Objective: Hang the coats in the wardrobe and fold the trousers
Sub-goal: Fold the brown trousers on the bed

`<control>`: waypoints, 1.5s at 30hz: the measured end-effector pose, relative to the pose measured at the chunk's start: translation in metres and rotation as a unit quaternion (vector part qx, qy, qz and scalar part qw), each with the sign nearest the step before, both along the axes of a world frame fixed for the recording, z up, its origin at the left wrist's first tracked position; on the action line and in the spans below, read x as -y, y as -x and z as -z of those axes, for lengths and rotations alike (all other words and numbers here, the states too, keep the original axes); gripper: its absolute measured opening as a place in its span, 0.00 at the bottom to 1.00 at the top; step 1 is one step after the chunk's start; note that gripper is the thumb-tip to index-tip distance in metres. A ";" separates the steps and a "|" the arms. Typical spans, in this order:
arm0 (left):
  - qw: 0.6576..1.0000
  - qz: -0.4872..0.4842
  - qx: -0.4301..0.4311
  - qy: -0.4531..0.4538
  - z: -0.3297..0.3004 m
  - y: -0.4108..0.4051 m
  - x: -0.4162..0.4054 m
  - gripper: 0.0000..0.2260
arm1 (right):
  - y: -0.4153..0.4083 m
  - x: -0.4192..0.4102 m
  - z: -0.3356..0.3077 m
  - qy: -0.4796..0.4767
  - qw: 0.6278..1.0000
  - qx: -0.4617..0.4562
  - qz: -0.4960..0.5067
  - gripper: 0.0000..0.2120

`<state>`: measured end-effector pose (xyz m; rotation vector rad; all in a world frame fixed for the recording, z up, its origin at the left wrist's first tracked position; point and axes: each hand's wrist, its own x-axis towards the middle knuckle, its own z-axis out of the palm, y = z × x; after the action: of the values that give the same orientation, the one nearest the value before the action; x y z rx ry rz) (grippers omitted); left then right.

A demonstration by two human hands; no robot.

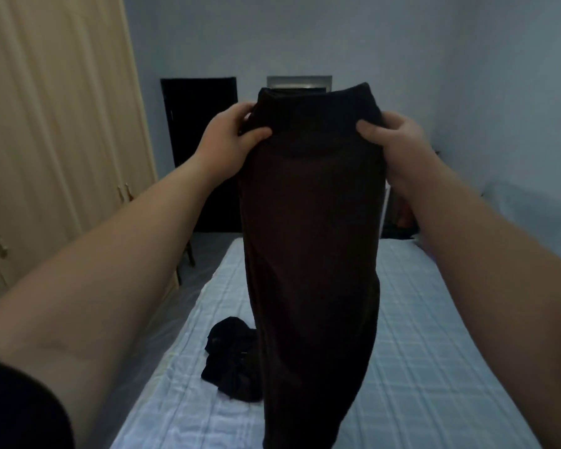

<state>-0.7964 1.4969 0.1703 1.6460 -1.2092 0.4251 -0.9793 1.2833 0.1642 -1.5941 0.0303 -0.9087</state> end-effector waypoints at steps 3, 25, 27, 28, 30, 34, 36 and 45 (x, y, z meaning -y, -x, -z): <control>0.998 0.048 -0.040 0.009 -0.002 0.015 -0.003 0.16 | 0.013 -0.002 -0.008 -0.042 0.999 0.000 -0.020 0.16; 0.923 0.116 -0.296 -0.218 0.134 -0.068 0.127 0.11 | -0.041 0.130 0.126 -0.080 0.974 -0.207 0.040 0.14; 0.913 0.096 -0.328 -0.222 0.175 -0.092 0.161 0.10 | -0.071 0.169 0.168 -0.101 0.964 -0.240 0.045 0.14; 0.908 0.081 -0.345 -0.224 0.195 -0.105 0.179 0.10 | -0.086 0.188 0.189 -0.109 0.959 -0.256 0.050 0.13; 0.897 0.052 -0.376 -0.229 0.236 -0.132 0.216 0.10 | -0.118 0.226 0.232 -0.117 0.950 -0.285 0.051 0.10; 0.891 -0.029 -0.380 -0.246 0.315 -0.184 0.293 0.08 | -0.192 0.296 0.319 -0.115 0.938 -0.321 0.062 0.08; 0.887 -0.073 -0.396 -0.226 0.356 -0.211 0.332 0.09 | -0.233 0.331 0.365 -0.116 0.933 -0.333 0.074 0.09; 0.836 -0.161 -0.495 -0.174 0.555 -0.249 0.397 0.26 | -0.330 0.372 0.583 -0.213 0.911 -0.337 0.104 0.22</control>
<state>-0.5471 1.1002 -0.3849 1.9763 -0.2163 -0.4719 -0.6494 0.9116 -0.4189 -1.4277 0.8442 -0.4229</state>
